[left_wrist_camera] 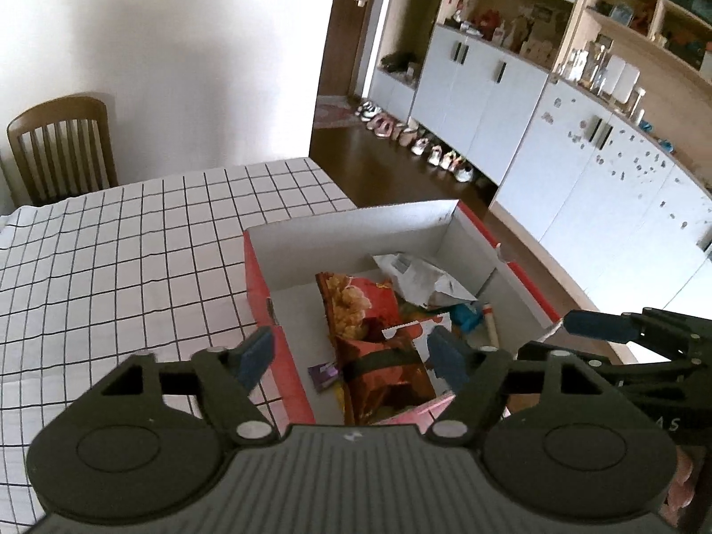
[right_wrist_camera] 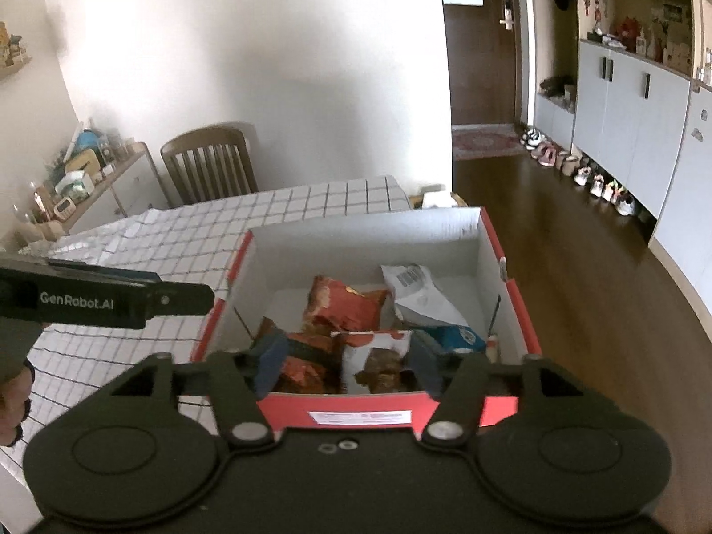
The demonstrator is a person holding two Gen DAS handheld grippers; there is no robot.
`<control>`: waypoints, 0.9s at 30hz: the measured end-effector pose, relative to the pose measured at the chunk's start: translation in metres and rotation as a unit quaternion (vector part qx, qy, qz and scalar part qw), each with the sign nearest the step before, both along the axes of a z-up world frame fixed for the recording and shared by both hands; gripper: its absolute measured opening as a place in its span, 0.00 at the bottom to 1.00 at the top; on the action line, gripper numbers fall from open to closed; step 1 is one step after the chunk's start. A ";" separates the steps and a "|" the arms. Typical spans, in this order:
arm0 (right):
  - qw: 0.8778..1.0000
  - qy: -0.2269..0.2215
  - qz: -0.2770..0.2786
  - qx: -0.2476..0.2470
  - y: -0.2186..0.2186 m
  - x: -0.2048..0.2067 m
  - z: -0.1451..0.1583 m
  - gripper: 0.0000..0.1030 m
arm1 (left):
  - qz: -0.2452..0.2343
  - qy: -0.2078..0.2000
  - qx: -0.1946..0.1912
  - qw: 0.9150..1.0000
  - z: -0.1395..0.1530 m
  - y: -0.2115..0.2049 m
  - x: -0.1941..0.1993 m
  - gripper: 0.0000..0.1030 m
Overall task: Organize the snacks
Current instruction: 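Lift both open tools back up from the box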
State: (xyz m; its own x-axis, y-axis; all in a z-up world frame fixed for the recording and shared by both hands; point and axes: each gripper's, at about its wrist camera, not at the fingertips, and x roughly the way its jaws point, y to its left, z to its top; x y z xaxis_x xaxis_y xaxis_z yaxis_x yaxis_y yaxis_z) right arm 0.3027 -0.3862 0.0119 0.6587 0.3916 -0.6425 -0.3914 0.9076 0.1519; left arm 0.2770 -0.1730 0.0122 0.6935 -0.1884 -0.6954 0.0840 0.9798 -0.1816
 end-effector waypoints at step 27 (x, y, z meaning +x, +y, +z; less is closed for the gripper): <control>0.995 -0.074 -0.049 0.050 -0.005 -0.062 0.039 0.99 | -0.046 -0.055 -0.050 0.996 0.022 0.017 -0.054 1.00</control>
State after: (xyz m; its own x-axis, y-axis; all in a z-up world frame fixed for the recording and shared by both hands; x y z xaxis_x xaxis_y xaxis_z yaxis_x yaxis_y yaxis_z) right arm 0.2403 -0.3912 0.0511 0.7818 0.3779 -0.4960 -0.3266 0.9258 0.1905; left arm 0.2234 -0.1560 0.0340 0.7409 -0.3184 -0.5914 0.1965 0.9447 -0.2624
